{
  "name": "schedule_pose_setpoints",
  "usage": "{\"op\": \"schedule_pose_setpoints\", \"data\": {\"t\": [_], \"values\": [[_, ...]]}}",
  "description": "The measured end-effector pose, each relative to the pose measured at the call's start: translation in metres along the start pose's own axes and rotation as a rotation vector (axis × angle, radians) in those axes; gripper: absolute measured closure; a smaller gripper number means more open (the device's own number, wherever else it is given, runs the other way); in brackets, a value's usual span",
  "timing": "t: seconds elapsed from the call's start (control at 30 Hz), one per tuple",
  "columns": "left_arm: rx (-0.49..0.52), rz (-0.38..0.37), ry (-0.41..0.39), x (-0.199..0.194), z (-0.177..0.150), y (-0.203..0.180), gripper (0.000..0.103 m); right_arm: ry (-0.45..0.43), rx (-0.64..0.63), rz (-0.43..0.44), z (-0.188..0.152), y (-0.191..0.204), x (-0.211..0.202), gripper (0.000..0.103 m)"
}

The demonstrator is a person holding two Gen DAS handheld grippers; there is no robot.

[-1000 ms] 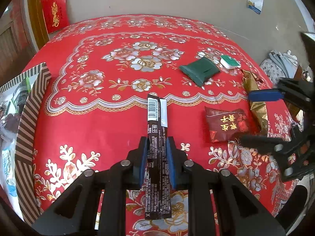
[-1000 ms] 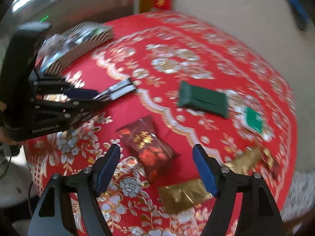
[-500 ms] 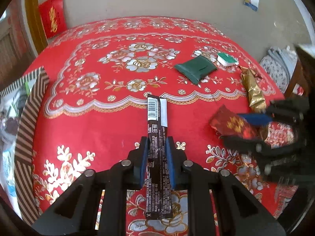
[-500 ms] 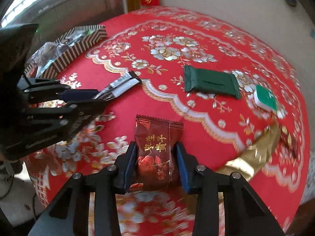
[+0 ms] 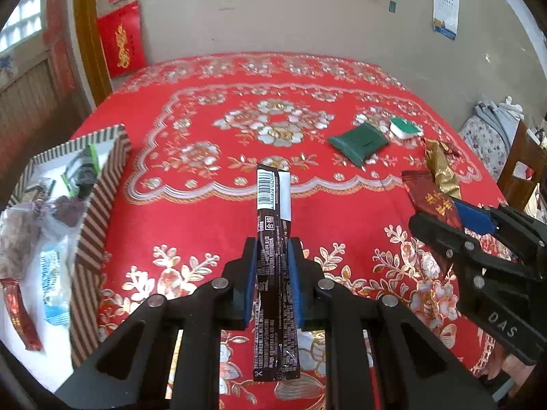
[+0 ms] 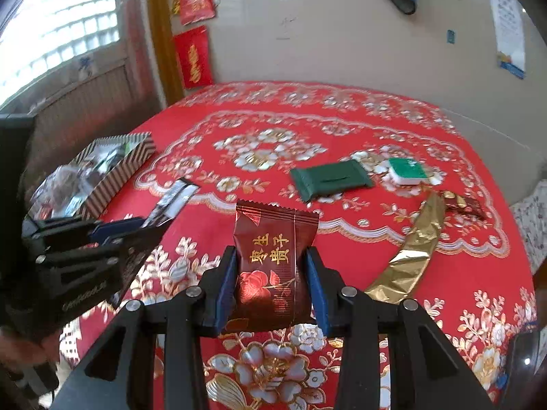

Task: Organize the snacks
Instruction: 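Carry the chocolate bar and red candy over the white tray with both tools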

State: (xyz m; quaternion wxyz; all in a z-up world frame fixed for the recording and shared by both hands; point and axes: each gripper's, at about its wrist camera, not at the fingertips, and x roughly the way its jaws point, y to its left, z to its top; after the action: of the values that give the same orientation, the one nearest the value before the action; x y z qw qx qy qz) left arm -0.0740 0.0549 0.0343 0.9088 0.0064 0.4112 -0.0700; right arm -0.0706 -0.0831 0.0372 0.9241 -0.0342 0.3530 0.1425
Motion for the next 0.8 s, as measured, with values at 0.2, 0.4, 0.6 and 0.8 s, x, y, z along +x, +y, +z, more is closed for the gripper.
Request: {"op": "schedule_pose_setpoints", "data": {"t": [0.2,0.4,0.6,0.8], "values": [[-0.009,0.008,-0.034,-0.008,0.003,0.002,0.083,-0.053,0.041,-0.041,0.005,0.004,-0.01,0.063],[-0.011,0.014,-0.057,-0.016,0.004,0.003,0.083,-0.062,0.047,-0.055,0.008,0.011,-0.012,0.063],[-0.021,0.024,-0.077,-0.023,0.006,0.009,0.083,-0.063,0.04,-0.047,0.011,0.017,-0.012,0.062],[-0.045,0.01,-0.069,-0.023,0.005,0.019,0.083,-0.052,0.033,-0.024,0.012,0.022,-0.011,0.064]]}}
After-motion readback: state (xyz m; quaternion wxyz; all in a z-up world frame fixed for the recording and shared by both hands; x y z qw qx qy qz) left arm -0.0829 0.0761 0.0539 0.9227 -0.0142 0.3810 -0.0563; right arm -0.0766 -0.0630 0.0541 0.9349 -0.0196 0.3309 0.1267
